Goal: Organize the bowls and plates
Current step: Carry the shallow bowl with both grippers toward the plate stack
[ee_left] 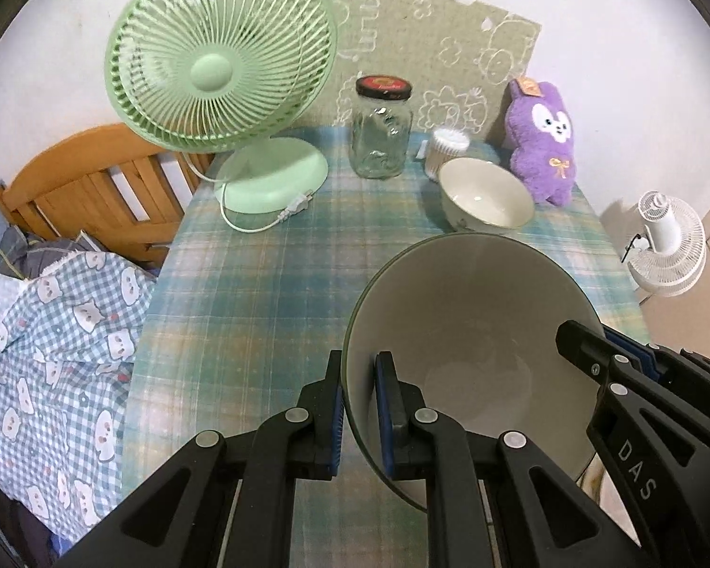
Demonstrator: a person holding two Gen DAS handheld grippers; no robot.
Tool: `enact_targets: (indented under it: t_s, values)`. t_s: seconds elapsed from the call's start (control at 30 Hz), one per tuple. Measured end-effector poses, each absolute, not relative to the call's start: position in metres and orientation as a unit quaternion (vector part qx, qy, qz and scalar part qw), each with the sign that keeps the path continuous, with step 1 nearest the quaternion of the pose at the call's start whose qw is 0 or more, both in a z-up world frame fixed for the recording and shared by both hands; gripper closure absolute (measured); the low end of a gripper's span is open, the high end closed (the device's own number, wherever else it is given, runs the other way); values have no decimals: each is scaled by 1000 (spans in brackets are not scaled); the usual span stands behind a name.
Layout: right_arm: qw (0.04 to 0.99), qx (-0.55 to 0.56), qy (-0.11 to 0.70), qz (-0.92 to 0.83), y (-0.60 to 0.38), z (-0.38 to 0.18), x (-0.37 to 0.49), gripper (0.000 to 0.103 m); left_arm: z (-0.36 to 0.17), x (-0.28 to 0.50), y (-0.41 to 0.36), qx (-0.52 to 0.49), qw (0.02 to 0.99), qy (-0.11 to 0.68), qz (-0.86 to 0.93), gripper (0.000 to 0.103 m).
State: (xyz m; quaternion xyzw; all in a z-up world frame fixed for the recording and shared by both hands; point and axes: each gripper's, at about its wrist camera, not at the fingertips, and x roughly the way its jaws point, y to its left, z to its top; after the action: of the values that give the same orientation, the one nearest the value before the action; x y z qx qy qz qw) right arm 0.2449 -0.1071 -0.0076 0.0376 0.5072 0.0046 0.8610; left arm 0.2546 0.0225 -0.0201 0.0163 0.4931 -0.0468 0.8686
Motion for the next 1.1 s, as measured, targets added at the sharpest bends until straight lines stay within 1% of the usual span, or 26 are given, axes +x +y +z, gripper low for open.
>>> enact_targets:
  t_s: [0.2,0.43,0.77,1.1]
  values:
    - [866,38,499,7,-119,7,215,90,-8,227,12,18,873,485,-46,94]
    - [864,37,502,12,-131,7,181,90,-7,192,0,14,873,485,-41,94]
    - [852,39,521,11,-145,-12,140,90,-30,153,-11,5,862,505,-43,94]
    - [837,37,546,12,-143,-39,125,90,-55,139,-8,-1,847,531,-36,94]
